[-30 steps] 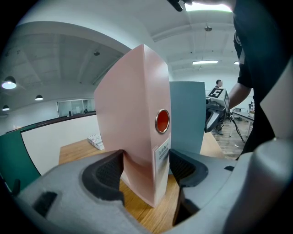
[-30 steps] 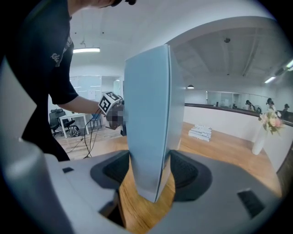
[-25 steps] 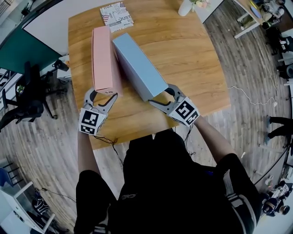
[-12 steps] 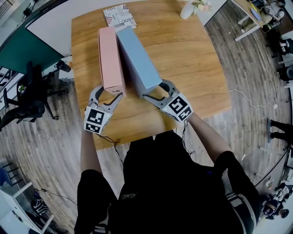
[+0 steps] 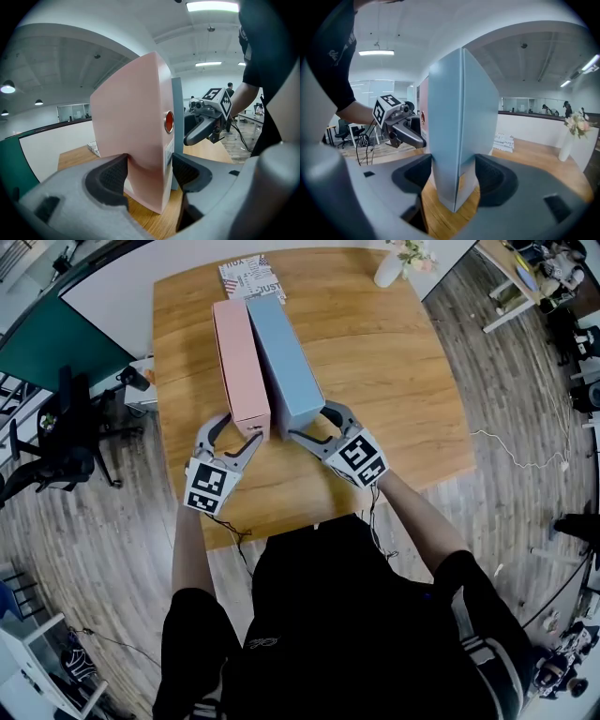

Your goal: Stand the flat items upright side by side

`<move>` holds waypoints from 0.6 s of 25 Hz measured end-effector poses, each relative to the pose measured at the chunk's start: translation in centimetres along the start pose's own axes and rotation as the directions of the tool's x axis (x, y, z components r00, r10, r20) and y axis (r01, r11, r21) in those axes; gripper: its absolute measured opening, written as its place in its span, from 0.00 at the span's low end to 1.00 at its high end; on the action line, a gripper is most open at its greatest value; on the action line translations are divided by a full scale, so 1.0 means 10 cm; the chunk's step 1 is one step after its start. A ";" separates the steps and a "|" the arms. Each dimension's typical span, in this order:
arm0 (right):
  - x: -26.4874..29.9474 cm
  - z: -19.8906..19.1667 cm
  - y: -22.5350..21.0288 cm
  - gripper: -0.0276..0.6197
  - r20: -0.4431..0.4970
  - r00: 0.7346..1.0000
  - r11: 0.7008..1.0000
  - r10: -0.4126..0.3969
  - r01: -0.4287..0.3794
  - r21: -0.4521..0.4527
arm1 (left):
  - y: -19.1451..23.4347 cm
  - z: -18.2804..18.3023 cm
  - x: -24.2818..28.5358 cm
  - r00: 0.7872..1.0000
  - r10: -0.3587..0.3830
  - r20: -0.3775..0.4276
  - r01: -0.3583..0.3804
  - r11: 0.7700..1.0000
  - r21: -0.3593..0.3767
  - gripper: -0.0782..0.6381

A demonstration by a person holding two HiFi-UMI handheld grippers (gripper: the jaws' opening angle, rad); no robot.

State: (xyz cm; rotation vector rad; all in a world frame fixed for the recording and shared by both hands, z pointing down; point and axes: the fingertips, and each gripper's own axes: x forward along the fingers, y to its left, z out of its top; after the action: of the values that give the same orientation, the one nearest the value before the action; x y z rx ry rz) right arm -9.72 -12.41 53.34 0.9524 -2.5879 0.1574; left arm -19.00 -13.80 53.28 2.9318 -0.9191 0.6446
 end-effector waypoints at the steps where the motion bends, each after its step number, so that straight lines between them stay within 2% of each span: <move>1: 0.02 0.01 0.00 0.50 0.001 1.000 1.000 0.000 0.000 -0.001 | 0.00 0.00 0.01 1.000 0.000 0.001 0.000 1.000 0.000 0.53; 15: 0.21 0.09 -0.09 0.50 0.010 1.000 1.000 -0.015 0.015 0.000 | 0.04 0.02 0.08 1.000 0.001 0.007 -0.001 1.000 -0.007 0.53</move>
State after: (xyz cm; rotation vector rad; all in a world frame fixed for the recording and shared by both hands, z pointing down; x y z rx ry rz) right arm -10.93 -14.60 53.29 0.9742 -2.5891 0.1492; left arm -18.57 -14.55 53.35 2.9293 -0.9217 0.6308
